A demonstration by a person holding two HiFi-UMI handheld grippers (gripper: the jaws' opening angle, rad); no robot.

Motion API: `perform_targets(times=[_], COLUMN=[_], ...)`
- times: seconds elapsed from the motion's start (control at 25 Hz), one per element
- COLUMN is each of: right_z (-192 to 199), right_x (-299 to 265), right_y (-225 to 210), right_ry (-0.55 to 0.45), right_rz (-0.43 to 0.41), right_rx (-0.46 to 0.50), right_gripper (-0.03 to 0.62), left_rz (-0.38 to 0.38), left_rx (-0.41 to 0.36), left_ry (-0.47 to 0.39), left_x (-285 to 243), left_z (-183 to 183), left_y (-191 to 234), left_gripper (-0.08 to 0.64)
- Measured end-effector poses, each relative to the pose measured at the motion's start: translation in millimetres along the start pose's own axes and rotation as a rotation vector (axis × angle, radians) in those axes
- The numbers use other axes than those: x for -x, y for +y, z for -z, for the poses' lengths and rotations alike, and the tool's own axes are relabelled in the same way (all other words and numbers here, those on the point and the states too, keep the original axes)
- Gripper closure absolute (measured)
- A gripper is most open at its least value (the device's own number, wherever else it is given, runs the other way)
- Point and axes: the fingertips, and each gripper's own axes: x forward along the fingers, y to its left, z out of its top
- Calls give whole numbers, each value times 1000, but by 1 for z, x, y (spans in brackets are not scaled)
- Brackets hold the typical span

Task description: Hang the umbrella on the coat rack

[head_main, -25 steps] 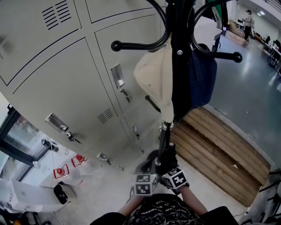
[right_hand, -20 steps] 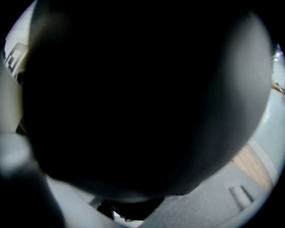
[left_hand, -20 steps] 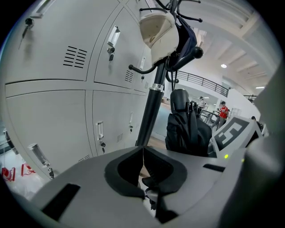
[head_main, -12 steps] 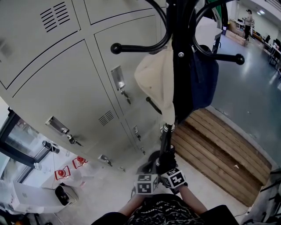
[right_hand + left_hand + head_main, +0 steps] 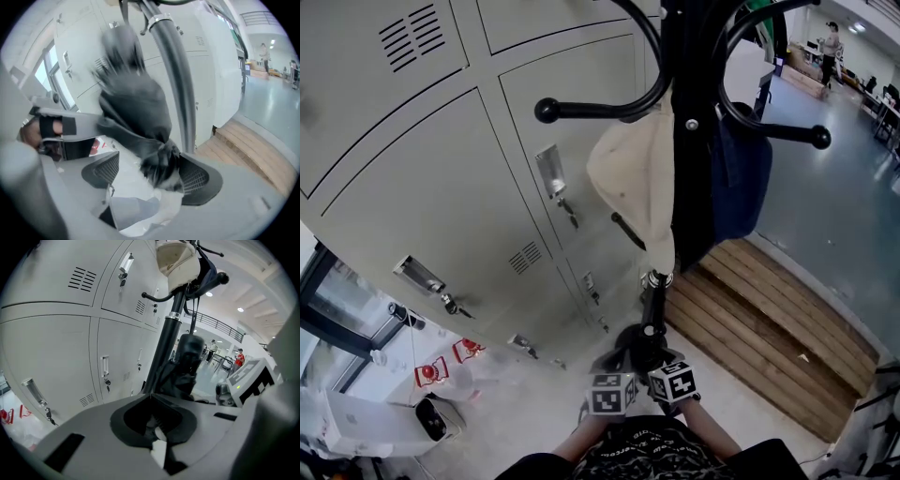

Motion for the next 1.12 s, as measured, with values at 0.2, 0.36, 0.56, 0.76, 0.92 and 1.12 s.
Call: perform_targets(times=[0.2, 0.36, 0.56, 0.76, 0.92, 1.12], right_z=[-4, -4, -5, -11, -13, -26], right_x=[6, 10, 16, 27, 40, 60], right_y=[2, 4, 4, 3, 5, 13], right_ry=[-5, -38, -67, -97, -122, -189], right_rz=[-23, -46, -69, -77, -80, -77], right_rx=[33, 20, -3, -22, -22, 12], right_gripper=[206, 206, 206, 206, 206, 207], left_rz=[-14, -14, -14, -6, -3, 6], left_rx=[17, 18, 21, 31, 20, 11], left_ry=[5, 13, 12, -8, -24, -61], left_x=[-1, -3, -3, 1, 7, 19], left_z=[0, 3, 5, 7, 8, 8], left_y=[5, 3, 0, -6, -12, -19], left_gripper=[547, 548, 546, 546, 546, 546])
